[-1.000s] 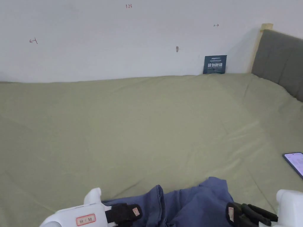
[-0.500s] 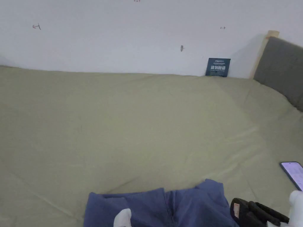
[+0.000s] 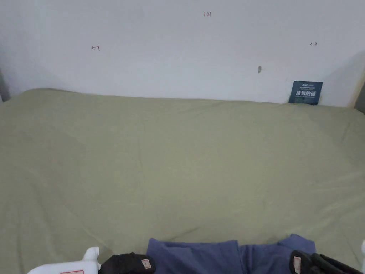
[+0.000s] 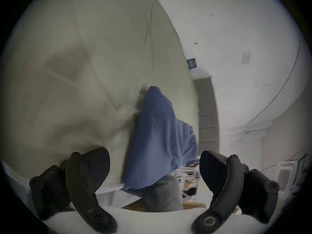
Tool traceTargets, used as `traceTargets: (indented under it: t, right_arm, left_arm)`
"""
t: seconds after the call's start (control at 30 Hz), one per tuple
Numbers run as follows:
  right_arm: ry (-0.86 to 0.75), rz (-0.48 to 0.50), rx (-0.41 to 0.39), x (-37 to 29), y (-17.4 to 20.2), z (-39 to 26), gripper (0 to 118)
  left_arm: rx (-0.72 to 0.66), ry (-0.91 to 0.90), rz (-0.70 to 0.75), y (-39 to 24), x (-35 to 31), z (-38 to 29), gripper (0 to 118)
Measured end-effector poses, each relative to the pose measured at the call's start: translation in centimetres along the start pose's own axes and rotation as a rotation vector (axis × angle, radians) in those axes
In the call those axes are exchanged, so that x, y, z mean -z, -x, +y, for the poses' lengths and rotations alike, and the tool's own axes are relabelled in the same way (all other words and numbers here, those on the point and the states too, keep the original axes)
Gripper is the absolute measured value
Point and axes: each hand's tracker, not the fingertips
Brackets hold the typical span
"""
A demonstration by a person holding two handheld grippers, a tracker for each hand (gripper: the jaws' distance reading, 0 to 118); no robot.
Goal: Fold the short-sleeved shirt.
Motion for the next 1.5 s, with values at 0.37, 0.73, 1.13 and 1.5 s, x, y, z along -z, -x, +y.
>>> traceTargets:
  t: [0.37, 0.73, 1.13, 1.5]
  right_arm:
    - [-0.002, -0.047, 0.019, -0.9, -1.1, -0.3, 2]
    - [0.008, -0.049, -0.008, -0.1, -0.2, -0.2, 2]
    - [0.048, 0.038, -0.045, 2.3, 2.2, -0.5, 2]
    - [0.052, -0.015, -0.014, 0.6, 0.5, -1.1, 2]
  left_arm:
    - [0.002, -0.065, 0.066, 1.1, 3.7, -1.9, 11]
    - [0.229, -0.278, 0.191, -4.9, -6.8, 1.6, 11]
    - [0.663, -0.388, 0.638, -15.3, -14.6, 0.8, 11]
    - [0.777, 0.066, 0.581, -17.3, 4.5, -2.7, 14]
